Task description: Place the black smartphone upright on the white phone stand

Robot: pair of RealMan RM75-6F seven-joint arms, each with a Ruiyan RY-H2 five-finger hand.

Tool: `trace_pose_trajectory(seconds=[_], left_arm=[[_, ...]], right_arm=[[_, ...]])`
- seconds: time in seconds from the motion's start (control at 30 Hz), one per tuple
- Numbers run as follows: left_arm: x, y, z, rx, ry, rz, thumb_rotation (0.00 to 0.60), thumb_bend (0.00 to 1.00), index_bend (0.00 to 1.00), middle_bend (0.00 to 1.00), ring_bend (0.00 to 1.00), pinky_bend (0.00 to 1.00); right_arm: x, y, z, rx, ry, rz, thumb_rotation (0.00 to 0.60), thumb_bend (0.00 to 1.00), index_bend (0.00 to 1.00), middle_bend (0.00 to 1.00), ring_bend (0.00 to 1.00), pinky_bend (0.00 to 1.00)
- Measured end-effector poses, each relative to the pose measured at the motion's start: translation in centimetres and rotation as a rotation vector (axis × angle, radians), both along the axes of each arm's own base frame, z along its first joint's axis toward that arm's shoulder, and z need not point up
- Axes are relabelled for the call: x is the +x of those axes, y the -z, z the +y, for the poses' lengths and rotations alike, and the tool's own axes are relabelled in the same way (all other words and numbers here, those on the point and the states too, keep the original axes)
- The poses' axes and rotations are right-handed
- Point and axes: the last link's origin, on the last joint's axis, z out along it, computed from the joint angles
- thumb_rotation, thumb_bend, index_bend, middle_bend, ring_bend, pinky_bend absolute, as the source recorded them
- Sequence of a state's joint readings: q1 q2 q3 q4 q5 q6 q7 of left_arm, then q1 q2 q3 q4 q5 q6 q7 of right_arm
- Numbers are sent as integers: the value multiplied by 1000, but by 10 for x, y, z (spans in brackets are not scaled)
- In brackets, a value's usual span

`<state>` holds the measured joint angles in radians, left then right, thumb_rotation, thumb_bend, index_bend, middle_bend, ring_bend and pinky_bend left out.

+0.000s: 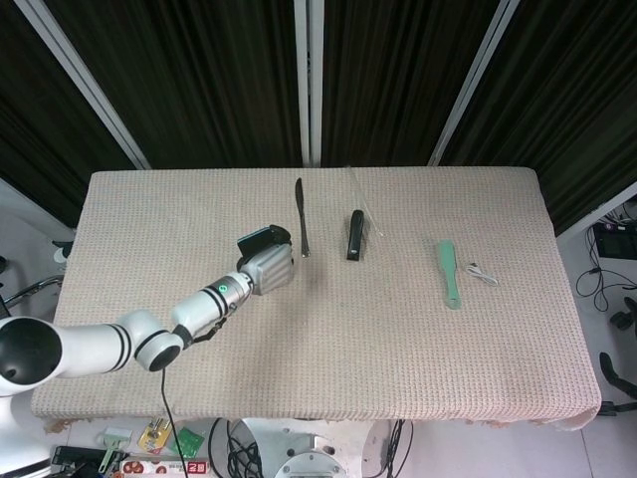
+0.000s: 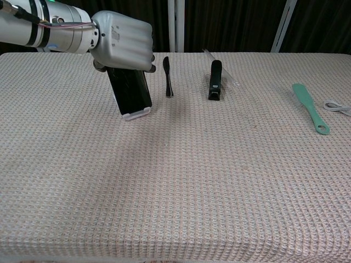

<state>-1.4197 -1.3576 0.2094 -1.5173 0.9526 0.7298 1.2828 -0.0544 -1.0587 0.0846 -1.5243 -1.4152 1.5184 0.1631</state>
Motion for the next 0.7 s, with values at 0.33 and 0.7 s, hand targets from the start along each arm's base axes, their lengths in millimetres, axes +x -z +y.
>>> trace_pose_trajectory(seconds=[0.33, 0.7], left_arm=[[-2, 2, -1, -16, -28, 4, 600, 335, 148, 289, 250, 332], [0, 1, -3, -23, -47, 0, 600, 291, 54, 86, 84, 242]], right_arm=[[-1, -2, 0, -1, 7, 2, 600, 295, 0, 0, 0, 0], [-1, -3, 1, -3, 11, 1, 600, 295, 0, 0, 0, 0]])
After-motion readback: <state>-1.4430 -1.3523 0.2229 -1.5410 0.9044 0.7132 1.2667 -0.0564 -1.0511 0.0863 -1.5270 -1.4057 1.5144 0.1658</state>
